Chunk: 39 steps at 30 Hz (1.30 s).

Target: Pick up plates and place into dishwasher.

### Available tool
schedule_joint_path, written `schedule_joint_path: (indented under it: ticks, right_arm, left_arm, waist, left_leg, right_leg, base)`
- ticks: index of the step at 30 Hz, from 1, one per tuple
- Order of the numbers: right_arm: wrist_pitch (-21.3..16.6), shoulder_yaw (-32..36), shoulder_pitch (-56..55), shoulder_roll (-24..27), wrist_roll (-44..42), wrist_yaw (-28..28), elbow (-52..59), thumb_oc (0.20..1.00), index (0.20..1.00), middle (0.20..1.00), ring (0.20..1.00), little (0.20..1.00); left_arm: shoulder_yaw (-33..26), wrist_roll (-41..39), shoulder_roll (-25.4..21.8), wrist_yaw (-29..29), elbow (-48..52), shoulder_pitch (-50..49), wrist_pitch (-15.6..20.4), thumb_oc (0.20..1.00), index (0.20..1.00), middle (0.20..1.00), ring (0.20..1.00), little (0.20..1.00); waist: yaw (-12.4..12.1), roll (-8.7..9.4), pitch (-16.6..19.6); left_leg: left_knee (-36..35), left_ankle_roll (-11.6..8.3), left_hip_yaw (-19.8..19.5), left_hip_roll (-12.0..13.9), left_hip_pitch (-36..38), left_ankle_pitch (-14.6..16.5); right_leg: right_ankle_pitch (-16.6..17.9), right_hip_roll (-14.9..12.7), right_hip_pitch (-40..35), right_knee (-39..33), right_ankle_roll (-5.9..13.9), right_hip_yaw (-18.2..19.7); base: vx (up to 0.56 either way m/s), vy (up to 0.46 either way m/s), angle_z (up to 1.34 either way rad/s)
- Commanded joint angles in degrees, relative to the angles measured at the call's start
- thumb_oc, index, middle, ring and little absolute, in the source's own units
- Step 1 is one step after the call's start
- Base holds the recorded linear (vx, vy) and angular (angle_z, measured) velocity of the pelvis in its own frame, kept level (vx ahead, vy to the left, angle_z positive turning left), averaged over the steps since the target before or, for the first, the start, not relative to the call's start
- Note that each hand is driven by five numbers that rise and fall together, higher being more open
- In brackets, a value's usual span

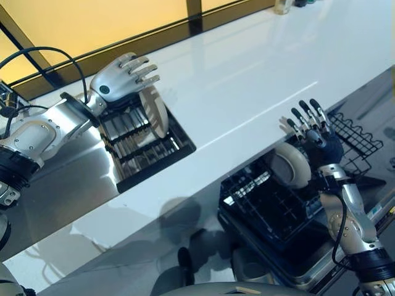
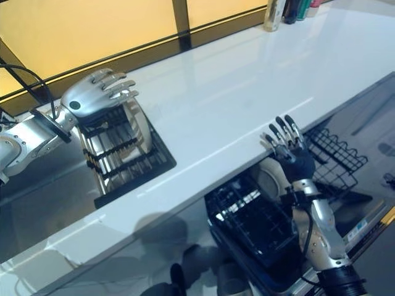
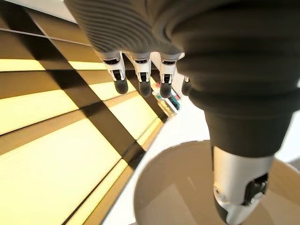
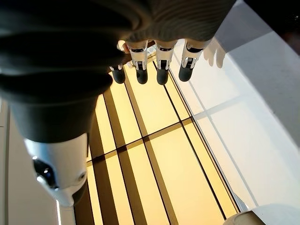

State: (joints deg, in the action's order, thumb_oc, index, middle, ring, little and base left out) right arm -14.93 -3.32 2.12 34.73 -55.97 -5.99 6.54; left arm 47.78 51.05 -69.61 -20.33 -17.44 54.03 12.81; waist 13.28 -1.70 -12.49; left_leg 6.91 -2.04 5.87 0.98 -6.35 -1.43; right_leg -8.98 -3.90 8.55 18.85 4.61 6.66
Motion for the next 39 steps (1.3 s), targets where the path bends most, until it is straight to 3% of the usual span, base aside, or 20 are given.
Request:
schedule_joint_path:
  ticks: [1,8,28,29,30,31,39]
  right_arm:
    - [-1.8,1.0,1.4,2.2,-1.8,-0.9,6.0,1.000,1.000,1.000,1.000,1.000]
    - [-1.5,1.1,1.8,2.3,-1.7,-0.9,6.1,1.000,1.000,1.000,1.000,1.000]
    - [-5.9,-0.3,6.3,3.2,-1.5,0.3,6.0,1.000,1.000,1.000,1.000,1.000]
    - [-6.1,-0.5,6.6,3.2,-1.4,0.4,5.8,1.000,1.000,1.000,1.000,1.000]
    - [-6.2,-0.5,6.9,3.1,-1.4,0.4,5.7,1.000,1.000,1.000,1.000,1.000]
    - [-6.3,-0.6,7.0,3.1,-1.3,0.5,5.7,1.000,1.000,1.000,1.000,1.000]
    - [-5.7,0.4,6.6,3.0,-1.7,-0.2,5.8,1.000,1.000,1.000,1.000,1.000]
  left_arm:
    - [-1.1,-0.8,1.1,3.6,-3.4,4.9,-0.8,1.000,1.000,1.000,1.000,1.000]
    - [2.1,-1.1,1.7,7.3,-4.0,8.2,-1.7,1.000,1.000,1.000,1.000,1.000]
    - [6.6,1.6,4.6,7.2,-12.2,15.0,-6.6,1.000,1.000,1.000,1.000,1.000]
    - [6.8,1.8,4.8,6.8,-12.8,15.4,-7.0,0.755,0.755,0.755,0.755,0.755]
    - [6.8,2.0,5.0,6.3,-13.2,15.5,-7.4,0.376,0.376,0.376,0.376,0.376]
    - [6.7,2.2,5.3,6.2,-13.6,15.5,-7.7,0.200,0.200,0.200,0.200,0.200]
    - [5.3,3.3,6.1,5.1,-16.0,13.4,-6.8,0.200,0.200,0.200,0.200,0.200]
  waist:
    - [1.2,0.14,2.1]
    - [1.9,-0.13,1.3]
    - [3.3,0.82,-4.9]
    - [3.3,0.90,-5.0]
    - [3.4,0.98,-5.2]
    - [3.4,1.08,-5.3]
    - [3.8,1.24,-4.7]
  left_leg:
    - [1.8,2.42,2.6,-0.6,0.9,5.1]
    - [2.1,2.46,2.8,-0.7,0.6,5.0]
    - [5.2,2.29,3.8,-0.2,-6.1,3.8]
    - [5.3,2.26,3.9,-0.2,-6.3,3.7]
    - [5.4,2.26,4.0,-0.1,-6.4,3.8]
    - [5.5,2.27,4.1,-0.1,-6.4,3.9]
    - [5.3,2.19,4.5,0.2,-5.8,3.9]
  right_leg:
    - [7.1,1.4,3.4,-4.8,3.12,1.7]
    - [7.1,1.2,3.7,-4.3,3.25,2.0]
    - [8.0,1.9,10.3,-1.2,2.27,2.6]
    - [8.1,2.0,10.4,-1.3,2.22,2.6]
    - [8.1,2.0,10.5,-1.3,2.13,2.5]
    - [8.1,2.0,10.6,-1.3,2.09,2.5]
    - [7.9,2.0,10.0,-1.5,1.88,2.4]
  base:
    - [0.01,-0.002,-0.13]
    - [0.00,0.000,-0.01]
    - [-0.06,0.005,-0.02]
    - [-0.06,-0.006,-0.03]
    - [-0.04,-0.007,-0.04]
    - [0.00,0.000,0.00]
    - [0.00,0.000,0.00]
